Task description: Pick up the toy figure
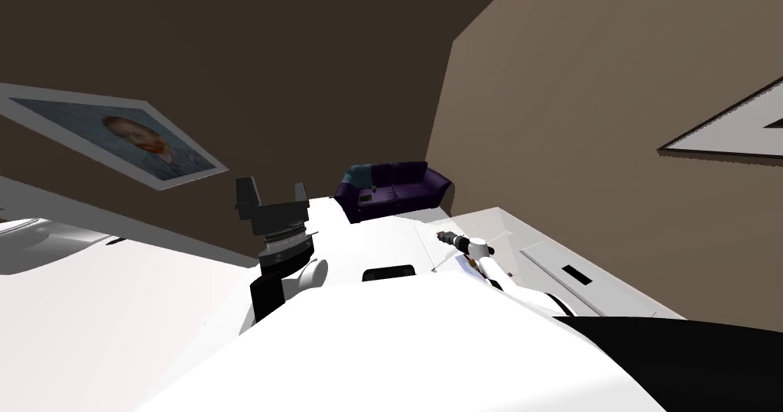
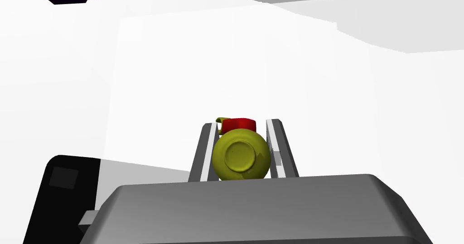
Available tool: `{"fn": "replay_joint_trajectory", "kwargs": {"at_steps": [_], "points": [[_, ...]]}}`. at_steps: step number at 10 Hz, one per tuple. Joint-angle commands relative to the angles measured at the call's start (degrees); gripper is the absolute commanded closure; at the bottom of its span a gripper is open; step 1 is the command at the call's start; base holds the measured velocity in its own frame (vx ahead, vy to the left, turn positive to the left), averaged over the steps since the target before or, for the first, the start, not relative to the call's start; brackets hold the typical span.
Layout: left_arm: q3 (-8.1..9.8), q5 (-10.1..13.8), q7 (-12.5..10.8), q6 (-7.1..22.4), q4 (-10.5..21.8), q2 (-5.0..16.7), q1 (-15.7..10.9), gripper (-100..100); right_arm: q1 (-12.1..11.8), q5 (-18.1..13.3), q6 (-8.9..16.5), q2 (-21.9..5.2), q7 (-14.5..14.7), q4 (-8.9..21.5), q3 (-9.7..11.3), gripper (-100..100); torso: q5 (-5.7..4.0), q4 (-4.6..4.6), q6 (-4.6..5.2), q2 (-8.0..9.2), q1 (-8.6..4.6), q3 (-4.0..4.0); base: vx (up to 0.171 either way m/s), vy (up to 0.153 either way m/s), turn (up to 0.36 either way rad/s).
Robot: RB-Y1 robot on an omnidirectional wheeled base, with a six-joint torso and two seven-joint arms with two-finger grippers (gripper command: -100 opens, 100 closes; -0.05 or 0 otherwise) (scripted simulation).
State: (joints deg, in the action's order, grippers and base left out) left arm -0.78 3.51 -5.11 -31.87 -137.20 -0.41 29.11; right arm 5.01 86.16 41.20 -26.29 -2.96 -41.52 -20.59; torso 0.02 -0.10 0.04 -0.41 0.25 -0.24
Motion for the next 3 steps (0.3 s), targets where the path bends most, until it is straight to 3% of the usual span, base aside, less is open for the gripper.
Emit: {"fn": "replay_joint_trajectory", "kwargs": {"at_steps": [1, 2, 3], "points": [[0.0, 0.0, 0.0, 0.0, 0.0, 0.0, 0.0, 0, -0.9, -0.2, 1.4, -0.3, -0.5, -1.9, 0.9, 100, 0.0, 0.0, 0.0, 0.0, 0.0, 0.0, 0.068, 0.052, -0.138], [0.0, 0.0, 0.0, 0.0, 0.0, 0.0, 0.0, 0, -0.8, -0.2, 0.8, -0.2, -0.4, -1.5, 0.6, 100, -0.01, 0.03, -0.02, 0.08, -0.09, 0.05, 0.025, 0.02, -0.025], [0.0, 0.0, 0.0, 0.0, 0.0, 0.0, 0.0, 0, -0.9, -0.3, 1.0, -0.2, -0.6, -1.7, 0.7, 0, -0.04, 0.06, -0.05, 0.19, -0.21, 0.11, 0.005, 0.005, 0.006]]}}
